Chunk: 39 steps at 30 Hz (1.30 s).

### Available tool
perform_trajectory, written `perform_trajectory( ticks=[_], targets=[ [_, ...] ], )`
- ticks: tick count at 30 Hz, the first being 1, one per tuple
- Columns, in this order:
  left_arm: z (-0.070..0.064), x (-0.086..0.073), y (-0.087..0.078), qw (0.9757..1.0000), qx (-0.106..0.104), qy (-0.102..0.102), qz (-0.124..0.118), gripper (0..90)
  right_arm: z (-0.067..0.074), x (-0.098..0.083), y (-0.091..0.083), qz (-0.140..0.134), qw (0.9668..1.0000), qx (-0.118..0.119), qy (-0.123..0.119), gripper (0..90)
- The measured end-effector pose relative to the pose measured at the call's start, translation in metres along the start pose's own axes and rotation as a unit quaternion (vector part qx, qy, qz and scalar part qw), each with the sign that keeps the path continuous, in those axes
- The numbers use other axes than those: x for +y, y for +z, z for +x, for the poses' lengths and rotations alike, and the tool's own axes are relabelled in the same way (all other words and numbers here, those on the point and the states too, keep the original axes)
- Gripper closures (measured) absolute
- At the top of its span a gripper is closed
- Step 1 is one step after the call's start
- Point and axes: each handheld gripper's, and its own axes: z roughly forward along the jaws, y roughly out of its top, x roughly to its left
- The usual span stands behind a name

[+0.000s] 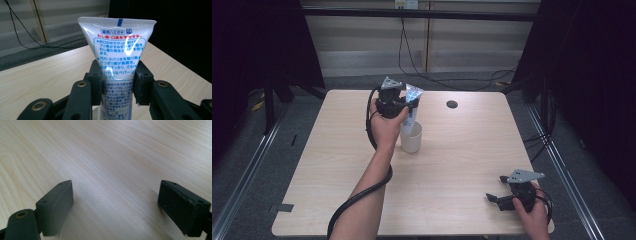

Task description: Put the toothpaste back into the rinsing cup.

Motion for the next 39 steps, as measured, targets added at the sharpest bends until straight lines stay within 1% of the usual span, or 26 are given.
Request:
perform_trajectory(
  ticks=[6,7,9,10,11,16,21,27,29,31,35,39],
  targets=[
    [0.001,-0.003,0.004,1.0000,0.000,-0.006,-0.002,65.1,0.000,0.000,0.000,0.000,1.0000,0.000,0.000,12.8],
    [0.002,-0.005,0.006,0.9999,0.001,-0.012,-0.002,65.1,0.000,0.000,0.000,0.000,1.0000,0.000,0.000,12.8],
    [0.003,-0.006,0.007,0.9999,0.001,-0.013,-0.003,65.1,0.000,0.000,0.000,0.000,1.0000,-0.001,-0.001,12.8],
    [0.004,-0.007,0.007,1.0000,0.002,-0.009,0.001,65.1,0.000,0.000,0.000,0.000,1.0000,-0.001,-0.001,12.8],
    [0.004,-0.008,0.008,0.9999,0.003,-0.014,-0.003,65.1,0.000,0.000,0.000,0.000,1.0000,-0.001,-0.001,12.8],
    [0.007,-0.011,0.009,0.9999,0.006,-0.008,0.001,64.9,0.000,0.000,0.000,0.000,1.0000,0.000,-0.001,12.8],
    [0.006,-0.015,0.010,0.9999,0.009,-0.008,-0.001,64.7,0.000,0.000,0.000,0.000,1.0000,-0.001,-0.001,12.8],
    [0.008,-0.022,0.012,0.9999,0.012,-0.006,0.008,64.5,0.000,0.000,0.000,0.000,1.0000,-0.001,-0.002,12.8],
    [0.008,-0.024,0.012,0.9999,0.011,-0.005,0.008,64.5,0.000,0.000,0.000,0.000,1.0000,-0.001,-0.001,12.8],
    [0.008,-0.027,0.012,0.9998,0.013,-0.005,0.011,64.5,0.000,0.000,0.000,0.000,1.0000,-0.001,-0.002,12.8],
    [0.009,-0.033,0.012,0.9998,0.015,-0.011,0.013,64.4,0.000,0.000,0.000,0.000,1.0000,-0.001,-0.002,12.8],
    [0.009,-0.040,0.011,0.9996,0.018,-0.010,0.020,64.3,0.000,0.000,0.000,0.000,1.0000,-0.001,-0.002,12.8]
  ],
)
